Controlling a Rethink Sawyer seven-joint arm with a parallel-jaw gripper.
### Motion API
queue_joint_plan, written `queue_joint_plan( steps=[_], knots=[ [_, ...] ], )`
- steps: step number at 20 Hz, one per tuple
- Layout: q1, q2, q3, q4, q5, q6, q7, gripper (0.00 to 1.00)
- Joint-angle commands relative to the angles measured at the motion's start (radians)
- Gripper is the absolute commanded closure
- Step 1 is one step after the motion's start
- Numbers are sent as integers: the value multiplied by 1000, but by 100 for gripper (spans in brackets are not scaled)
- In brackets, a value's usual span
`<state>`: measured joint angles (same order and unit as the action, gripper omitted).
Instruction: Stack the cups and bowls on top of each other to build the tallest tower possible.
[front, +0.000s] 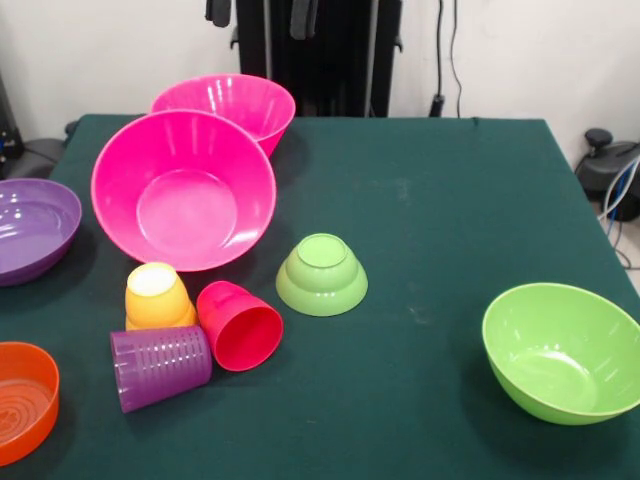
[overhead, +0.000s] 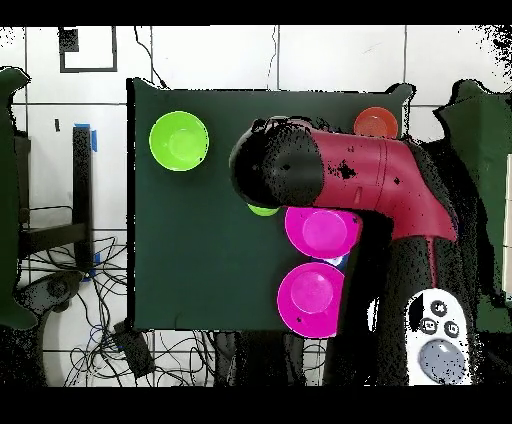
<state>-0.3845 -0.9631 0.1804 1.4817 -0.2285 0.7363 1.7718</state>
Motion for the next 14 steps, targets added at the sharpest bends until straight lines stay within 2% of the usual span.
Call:
queue_joint_plan(
  steps=[1,11,14],
  knots=[
    [-24,30,33,-64,33,335,-36,0],
    [-37,60,30,-49,14,291,-18,0],
    [-36,71,24,-51,-1,322,-19,0]
  ],
)
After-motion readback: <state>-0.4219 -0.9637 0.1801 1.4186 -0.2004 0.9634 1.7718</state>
